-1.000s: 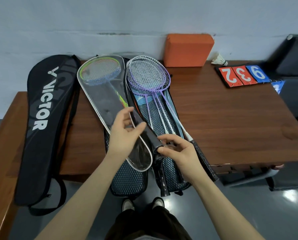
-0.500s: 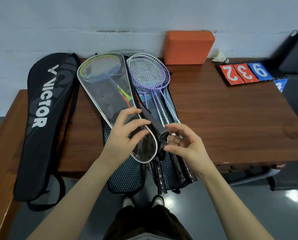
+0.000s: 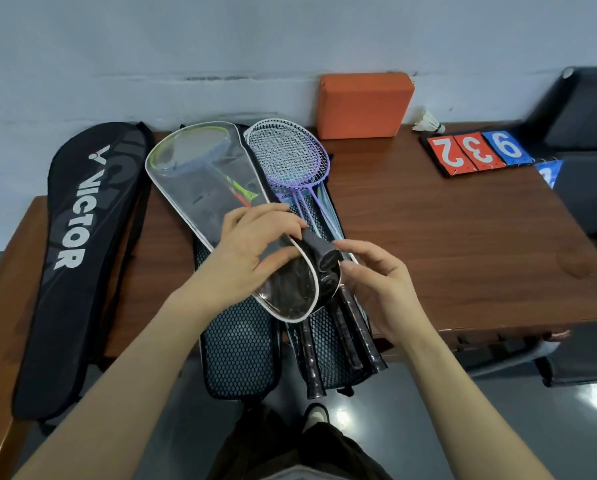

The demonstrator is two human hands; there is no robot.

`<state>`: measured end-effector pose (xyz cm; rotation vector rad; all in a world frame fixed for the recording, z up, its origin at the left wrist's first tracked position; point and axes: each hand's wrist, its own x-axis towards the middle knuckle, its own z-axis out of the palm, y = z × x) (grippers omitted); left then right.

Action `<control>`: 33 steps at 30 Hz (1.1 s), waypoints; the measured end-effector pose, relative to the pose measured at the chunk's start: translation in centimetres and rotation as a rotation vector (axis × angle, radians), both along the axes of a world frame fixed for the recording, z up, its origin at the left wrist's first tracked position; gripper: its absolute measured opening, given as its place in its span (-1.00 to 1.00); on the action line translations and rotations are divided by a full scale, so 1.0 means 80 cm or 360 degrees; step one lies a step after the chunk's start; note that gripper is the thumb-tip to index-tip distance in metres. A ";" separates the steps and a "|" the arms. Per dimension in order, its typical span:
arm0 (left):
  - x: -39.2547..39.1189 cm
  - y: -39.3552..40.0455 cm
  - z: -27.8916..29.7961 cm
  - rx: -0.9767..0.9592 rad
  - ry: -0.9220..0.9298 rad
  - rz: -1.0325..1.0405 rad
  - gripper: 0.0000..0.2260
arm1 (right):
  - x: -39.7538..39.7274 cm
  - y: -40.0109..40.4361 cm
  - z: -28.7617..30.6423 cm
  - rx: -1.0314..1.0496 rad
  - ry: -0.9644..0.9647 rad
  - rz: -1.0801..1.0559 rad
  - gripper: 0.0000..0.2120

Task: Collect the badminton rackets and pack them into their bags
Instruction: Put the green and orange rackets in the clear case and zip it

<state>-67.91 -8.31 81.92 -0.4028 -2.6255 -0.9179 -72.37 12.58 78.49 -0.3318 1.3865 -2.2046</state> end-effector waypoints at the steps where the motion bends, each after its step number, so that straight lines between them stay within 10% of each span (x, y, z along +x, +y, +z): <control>1: -0.001 0.003 -0.001 -0.0017 0.0014 0.0007 -0.85 | -0.001 0.000 -0.001 0.0027 -0.0152 -0.0041 -0.66; 14: 0.019 0.015 -0.028 -0.0009 -0.0006 0.0170 -0.81 | -0.004 0.013 -0.003 0.0191 -0.0476 0.0205 -0.80; 22: 0.020 0.031 -0.039 -0.0049 0.0027 0.0146 -0.85 | 0.007 0.024 -0.007 0.0222 -0.0191 0.0329 -0.55; 33: 0.034 0.060 -0.072 0.0491 -0.0068 0.0383 -0.72 | 0.013 0.028 -0.020 0.0739 0.0257 0.0037 -0.79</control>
